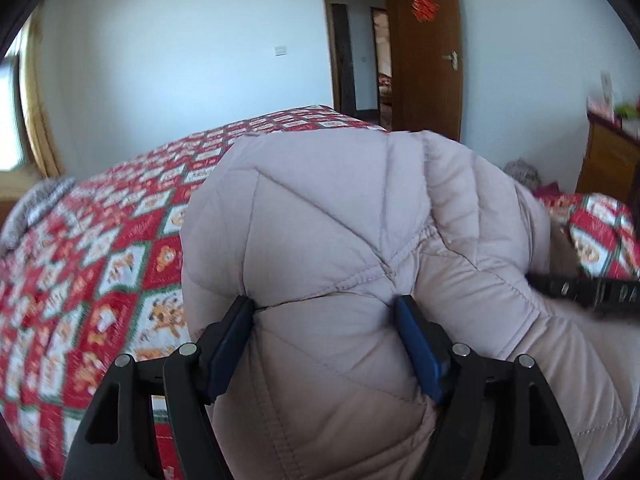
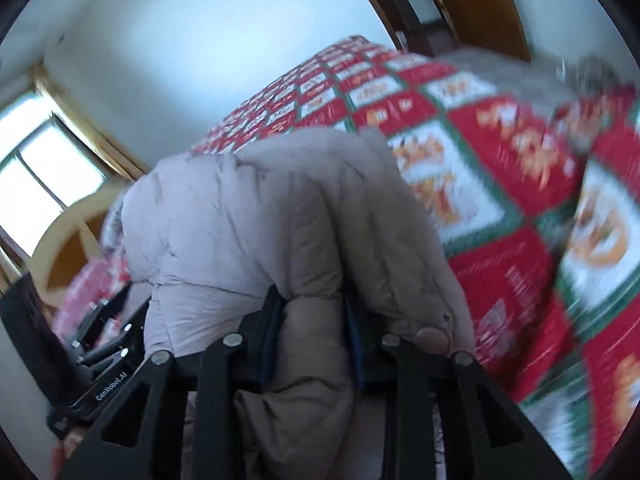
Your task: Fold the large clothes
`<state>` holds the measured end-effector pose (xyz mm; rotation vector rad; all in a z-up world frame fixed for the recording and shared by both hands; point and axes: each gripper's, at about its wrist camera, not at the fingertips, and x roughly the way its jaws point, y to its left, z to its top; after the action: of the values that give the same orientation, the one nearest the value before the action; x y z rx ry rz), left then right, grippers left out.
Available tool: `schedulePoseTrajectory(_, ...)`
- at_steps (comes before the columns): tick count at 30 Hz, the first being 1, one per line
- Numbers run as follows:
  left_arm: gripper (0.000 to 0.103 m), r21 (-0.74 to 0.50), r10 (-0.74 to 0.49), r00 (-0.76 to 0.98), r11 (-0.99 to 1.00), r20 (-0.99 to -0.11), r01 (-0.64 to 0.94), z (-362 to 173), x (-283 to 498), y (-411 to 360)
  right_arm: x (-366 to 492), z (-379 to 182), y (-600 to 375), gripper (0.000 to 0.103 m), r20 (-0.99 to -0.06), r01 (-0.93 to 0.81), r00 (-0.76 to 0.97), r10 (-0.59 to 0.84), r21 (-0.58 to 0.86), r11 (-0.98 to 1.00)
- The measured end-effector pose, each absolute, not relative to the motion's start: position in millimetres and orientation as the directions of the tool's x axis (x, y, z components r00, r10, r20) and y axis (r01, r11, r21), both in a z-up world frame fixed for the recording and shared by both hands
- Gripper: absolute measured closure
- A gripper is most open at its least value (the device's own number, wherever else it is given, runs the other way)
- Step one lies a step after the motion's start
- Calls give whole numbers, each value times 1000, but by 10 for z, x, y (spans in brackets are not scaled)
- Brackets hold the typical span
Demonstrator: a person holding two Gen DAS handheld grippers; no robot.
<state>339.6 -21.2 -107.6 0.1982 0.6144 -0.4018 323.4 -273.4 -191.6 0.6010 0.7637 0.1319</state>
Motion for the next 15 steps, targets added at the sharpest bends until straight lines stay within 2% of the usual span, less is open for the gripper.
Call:
schedulePoseTrajectory(3, 25, 25, -304, 728, 915, -614, 403, -1149, 3501, -207, 3244, -1931, -2691, 73, -613, 102, 731, 301, 535, 839)
schedulePoseTrajectory(11, 21, 55, -264, 740, 925, -619, 376, -1138, 3474, -236, 3284, -1892, -2651, 73, -643, 105, 706, 296, 508, 855)
schedulePoseTrajectory(15, 21, -6, -319, 701, 912, -638, 409, -996, 3493, -146, 3280, -1885, -2673, 73, -651, 93, 690, 315, 513, 853)
